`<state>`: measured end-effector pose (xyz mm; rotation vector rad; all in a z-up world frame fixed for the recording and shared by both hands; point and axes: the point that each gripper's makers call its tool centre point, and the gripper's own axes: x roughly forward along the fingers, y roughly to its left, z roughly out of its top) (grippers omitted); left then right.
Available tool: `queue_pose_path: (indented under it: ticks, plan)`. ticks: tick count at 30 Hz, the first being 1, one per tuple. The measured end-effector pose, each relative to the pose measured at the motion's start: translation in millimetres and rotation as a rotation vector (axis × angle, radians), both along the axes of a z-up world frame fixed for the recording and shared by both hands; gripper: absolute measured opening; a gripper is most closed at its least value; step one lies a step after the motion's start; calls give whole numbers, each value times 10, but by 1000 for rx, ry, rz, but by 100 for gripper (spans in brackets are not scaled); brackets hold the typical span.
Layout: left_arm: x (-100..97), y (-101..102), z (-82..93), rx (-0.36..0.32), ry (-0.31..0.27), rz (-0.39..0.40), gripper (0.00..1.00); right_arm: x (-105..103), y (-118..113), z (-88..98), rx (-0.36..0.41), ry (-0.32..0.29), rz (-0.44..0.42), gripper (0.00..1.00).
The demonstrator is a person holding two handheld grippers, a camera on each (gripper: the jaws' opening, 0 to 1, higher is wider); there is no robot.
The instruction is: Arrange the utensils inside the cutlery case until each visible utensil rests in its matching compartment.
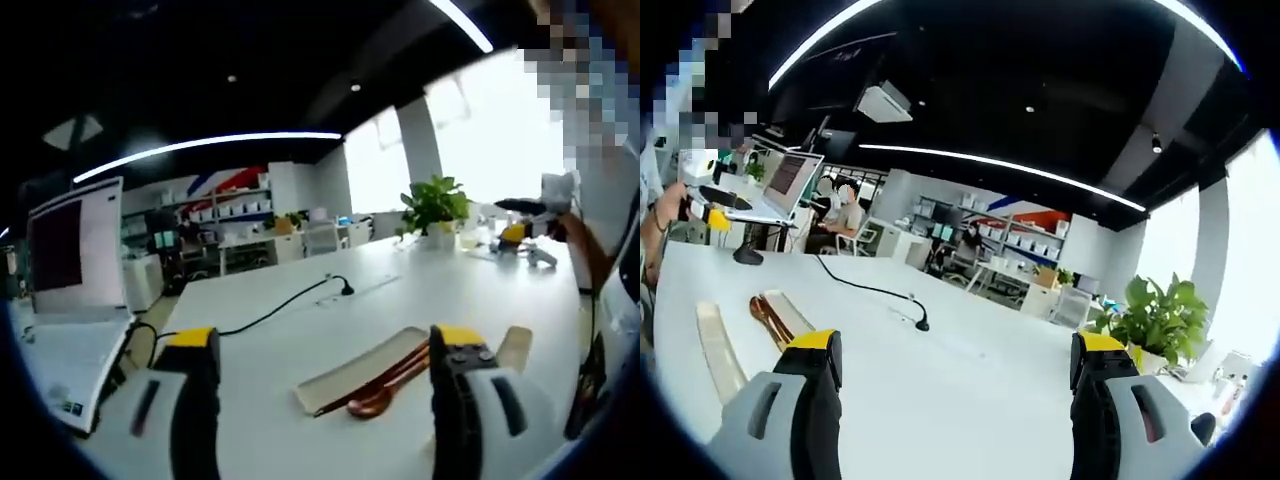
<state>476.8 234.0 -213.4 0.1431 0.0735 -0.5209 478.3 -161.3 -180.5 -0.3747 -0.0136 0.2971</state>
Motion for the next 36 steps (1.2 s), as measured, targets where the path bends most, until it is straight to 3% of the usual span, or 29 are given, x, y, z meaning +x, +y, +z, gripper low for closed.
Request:
queue_pose_path:
  ticks: [3,6,8,12,14,18,23,26,36]
  plan:
    - [30,-35,-48,11,19,-13,91,66,115,-75,-31,42,46,99]
    - [80,-82,-119,37,45,-32,89,128,345,-229,18,136,148,98]
    - [111,-108,-156,50,60,-42,87,176,449,-309,7,173,187,97]
    - [172,-154,-266,93,100,-69,84,279,574,-389,-10,205,221,96]
    - [166,-157,-412,164,153,-91,84,293,676,-446,7,243,267,96]
    - [201,-156,-542,219,170,-90,85,336,826,-535,-17,282,317,95]
    - [255,-96,-689,233,218,-87,82,402,925,-632,-36,313,348,93]
    - [284,-51,-837,251,276,-89,73,461,947,-721,-43,337,358,89]
    - [438,28,-1187,280,382,-89,60,518,1106,-1120,-72,468,429,80]
